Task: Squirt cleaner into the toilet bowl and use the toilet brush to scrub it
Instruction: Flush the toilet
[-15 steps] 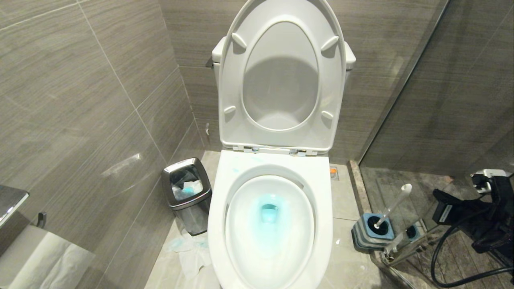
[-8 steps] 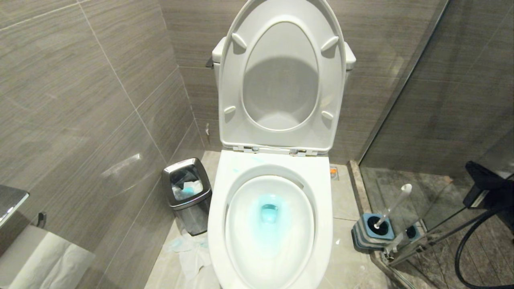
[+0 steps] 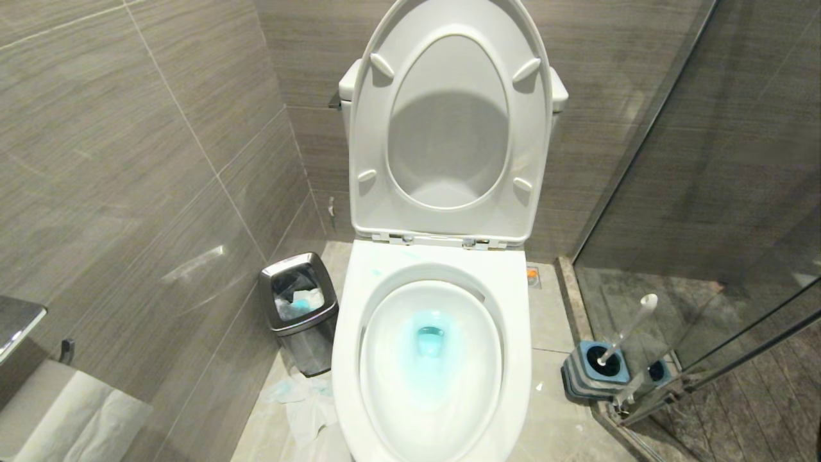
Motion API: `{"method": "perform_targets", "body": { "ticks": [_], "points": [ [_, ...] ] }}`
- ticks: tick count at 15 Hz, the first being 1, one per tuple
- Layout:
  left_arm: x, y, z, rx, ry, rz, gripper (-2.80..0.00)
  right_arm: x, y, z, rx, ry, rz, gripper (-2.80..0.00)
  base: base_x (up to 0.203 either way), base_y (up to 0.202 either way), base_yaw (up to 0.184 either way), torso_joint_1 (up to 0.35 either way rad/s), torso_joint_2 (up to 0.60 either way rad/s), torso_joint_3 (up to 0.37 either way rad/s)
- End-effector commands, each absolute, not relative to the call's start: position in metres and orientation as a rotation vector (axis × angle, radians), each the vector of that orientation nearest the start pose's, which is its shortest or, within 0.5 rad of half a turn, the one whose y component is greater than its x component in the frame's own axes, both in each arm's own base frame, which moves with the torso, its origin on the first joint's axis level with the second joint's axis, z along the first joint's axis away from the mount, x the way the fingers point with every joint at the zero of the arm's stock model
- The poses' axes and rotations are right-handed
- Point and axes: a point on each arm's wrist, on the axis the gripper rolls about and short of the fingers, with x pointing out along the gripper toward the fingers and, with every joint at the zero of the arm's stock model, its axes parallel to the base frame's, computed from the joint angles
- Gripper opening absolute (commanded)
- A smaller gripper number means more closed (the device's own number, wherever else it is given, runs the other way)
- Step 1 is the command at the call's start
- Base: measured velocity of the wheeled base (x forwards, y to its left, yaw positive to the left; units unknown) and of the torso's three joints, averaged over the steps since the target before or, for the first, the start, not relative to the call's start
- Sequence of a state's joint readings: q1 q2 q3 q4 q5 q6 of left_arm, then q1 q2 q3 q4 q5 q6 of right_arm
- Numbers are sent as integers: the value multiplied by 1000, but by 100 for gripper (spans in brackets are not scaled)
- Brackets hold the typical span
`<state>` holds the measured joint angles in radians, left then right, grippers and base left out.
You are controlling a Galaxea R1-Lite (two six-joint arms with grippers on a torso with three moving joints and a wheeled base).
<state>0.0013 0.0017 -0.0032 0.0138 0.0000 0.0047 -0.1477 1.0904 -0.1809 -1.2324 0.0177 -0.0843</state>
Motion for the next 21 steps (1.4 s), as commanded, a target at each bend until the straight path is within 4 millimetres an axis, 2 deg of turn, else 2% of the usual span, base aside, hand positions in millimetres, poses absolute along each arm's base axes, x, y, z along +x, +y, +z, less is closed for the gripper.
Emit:
{"method": "perform_targets", "body": {
  "ticks": [1,5,7,9,11,14,16,18,21],
  "points": [
    [-23,0,75,5,14,2,-280,80,-11,213,-97,-360,-135,-280,0,0,0,0,0,0],
    [-23,0,75,5,14,2,-280,47,-6,198,-53,-262,-96,-280,0,0,0,0,0,0],
    [-23,0,75,5,14,2,-280,43,-4,199,-43,-279,-70,-280,0,0,0,0,0,0],
    [-23,0,75,5,14,2,-280,27,-1,202,-44,-347,-37,-280,0,0,0,0,0,0],
    [-23,0,75,5,14,2,-280,8,1,217,-51,-414,-17,-280,0,0,0,0,0,0],
    [-23,0,75,5,14,2,-280,-32,3,245,-54,-440,7,-280,0,0,0,0,0,0],
    [-23,0,75,5,14,2,-280,-63,3,252,-52,-449,29,-280,0,0,0,0,0,0],
    [-23,0,75,5,14,2,-280,-82,2,245,-48,-450,51,-280,0,0,0,0,0,0],
    [-23,0,75,5,14,2,-280,-101,1,230,-48,-466,64,-280,0,0,0,0,0,0]
  ]
}}
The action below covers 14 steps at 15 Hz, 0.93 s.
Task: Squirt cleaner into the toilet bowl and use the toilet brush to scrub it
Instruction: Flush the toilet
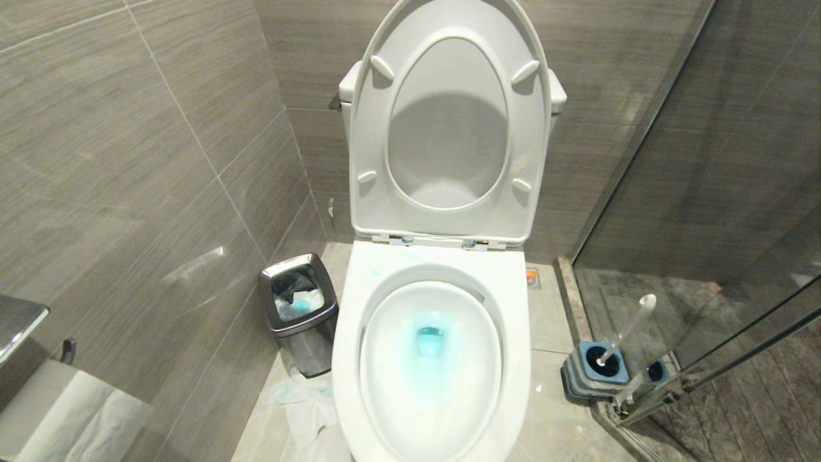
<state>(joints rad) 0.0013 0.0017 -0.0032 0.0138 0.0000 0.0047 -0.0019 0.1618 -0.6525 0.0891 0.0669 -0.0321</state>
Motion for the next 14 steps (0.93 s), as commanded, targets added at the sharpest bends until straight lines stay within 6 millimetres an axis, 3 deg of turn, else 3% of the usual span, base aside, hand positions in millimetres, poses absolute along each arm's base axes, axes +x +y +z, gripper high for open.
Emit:
{"method": "perform_targets", "body": {
  "ticks": [1,3,6,10,14],
  "points": [
    [-23,0,75,5,14,2,-280,-107,2,223,-51,-479,73,-280,0,0,0,0,0,0],
    [-23,0,75,5,14,2,-280,-111,2,206,-42,-423,90,-280,0,0,0,0,0,0],
    [-23,0,75,5,14,2,-280,-89,2,185,-10,-325,99,-280,0,0,0,0,0,0],
    [-23,0,75,5,14,2,-280,-51,2,144,-1,-266,103,-280,0,0,0,0,0,0],
    [-23,0,75,5,14,2,-280,-36,2,119,56,-223,108,-280,0,0,0,0,0,0]
  ]
}}
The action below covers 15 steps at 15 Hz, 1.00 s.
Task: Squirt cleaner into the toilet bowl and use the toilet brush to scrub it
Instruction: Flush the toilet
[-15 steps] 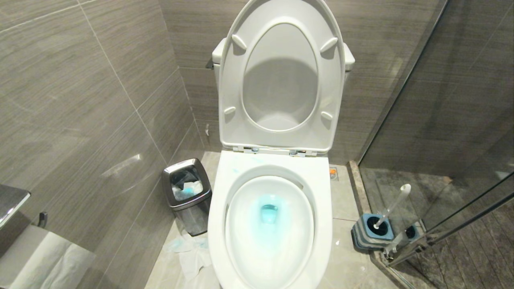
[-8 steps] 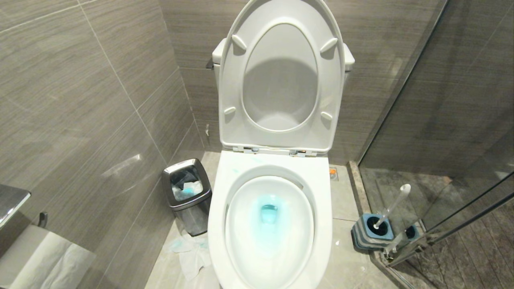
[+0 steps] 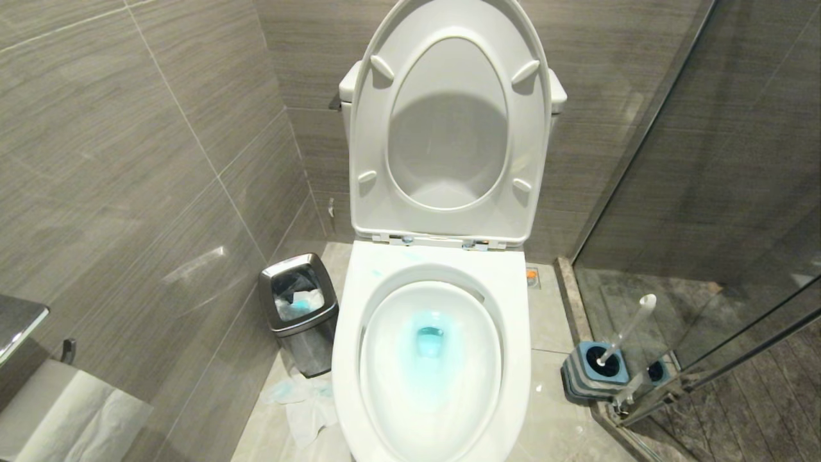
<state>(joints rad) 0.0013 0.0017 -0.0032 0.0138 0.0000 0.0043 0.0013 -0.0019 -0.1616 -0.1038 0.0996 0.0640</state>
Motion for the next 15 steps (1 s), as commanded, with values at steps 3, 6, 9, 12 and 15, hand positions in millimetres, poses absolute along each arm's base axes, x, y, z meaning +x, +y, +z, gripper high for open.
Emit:
{"method": "perform_targets", "body": {
  "ticks": [3,6,9,12,15],
  "points": [
    [-23,0,75,5,14,2,-280,-27,2,100,54,-194,104,-280,0,0,0,0,0,0],
    [-23,0,75,5,14,2,-280,-25,2,94,49,-180,100,-280,0,0,0,0,0,0],
    [-23,0,75,5,14,2,-280,-24,2,93,47,-168,89,-280,0,0,0,0,0,0],
    [-23,0,75,5,14,2,-280,-24,1,92,17,-162,44,-280,0,0,0,0,0,0],
    [-23,0,75,5,14,2,-280,-24,0,90,20,-145,-11,-280,0,0,0,0,0,0]
  ]
}}
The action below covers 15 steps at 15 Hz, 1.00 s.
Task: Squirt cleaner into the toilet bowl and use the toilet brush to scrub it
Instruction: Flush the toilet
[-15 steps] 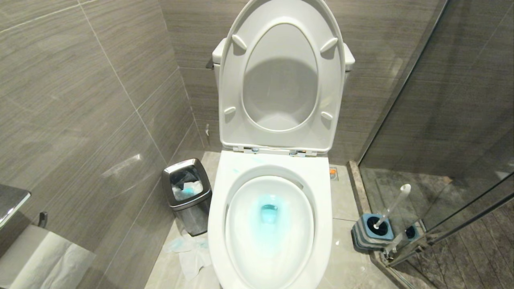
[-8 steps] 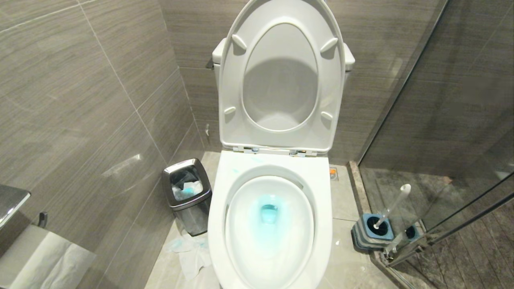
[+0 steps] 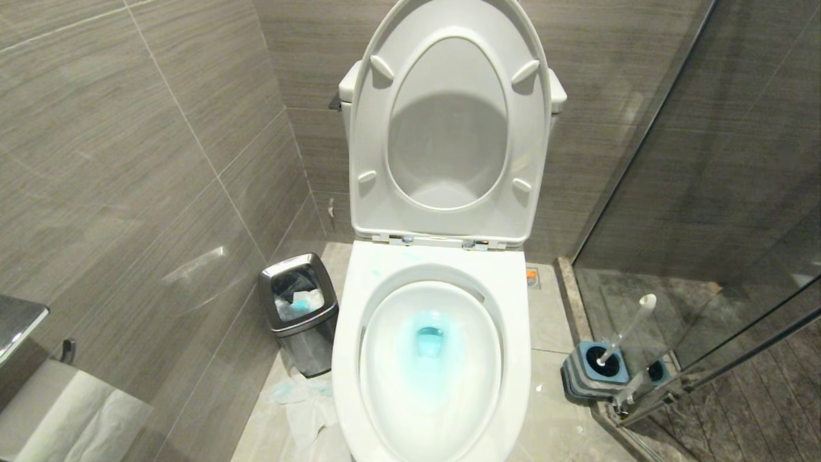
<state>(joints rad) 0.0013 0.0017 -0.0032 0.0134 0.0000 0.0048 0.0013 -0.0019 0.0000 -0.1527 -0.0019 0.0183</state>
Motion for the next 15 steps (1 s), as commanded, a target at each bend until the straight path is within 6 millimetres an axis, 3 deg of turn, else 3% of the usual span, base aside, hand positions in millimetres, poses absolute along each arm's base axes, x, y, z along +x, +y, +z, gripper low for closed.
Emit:
{"method": "perform_targets", "body": {
  "ticks": [1,4,10,15],
  "points": [
    [-23,0,75,5,14,2,-280,-23,0,87,18,-116,-16,-280,0,0,0,0,0,0],
    [-23,0,75,5,14,2,-280,-23,0,74,14,7,-9,-280,0,0,0,0,0,0],
    [-23,0,75,5,14,2,-280,-23,0,74,-121,7,17,-280,0,0,0,0,0,0],
    [-23,0,75,5,14,2,-280,-23,0,74,-118,7,17,-280,0,0,0,0,0,0]
  ]
}}
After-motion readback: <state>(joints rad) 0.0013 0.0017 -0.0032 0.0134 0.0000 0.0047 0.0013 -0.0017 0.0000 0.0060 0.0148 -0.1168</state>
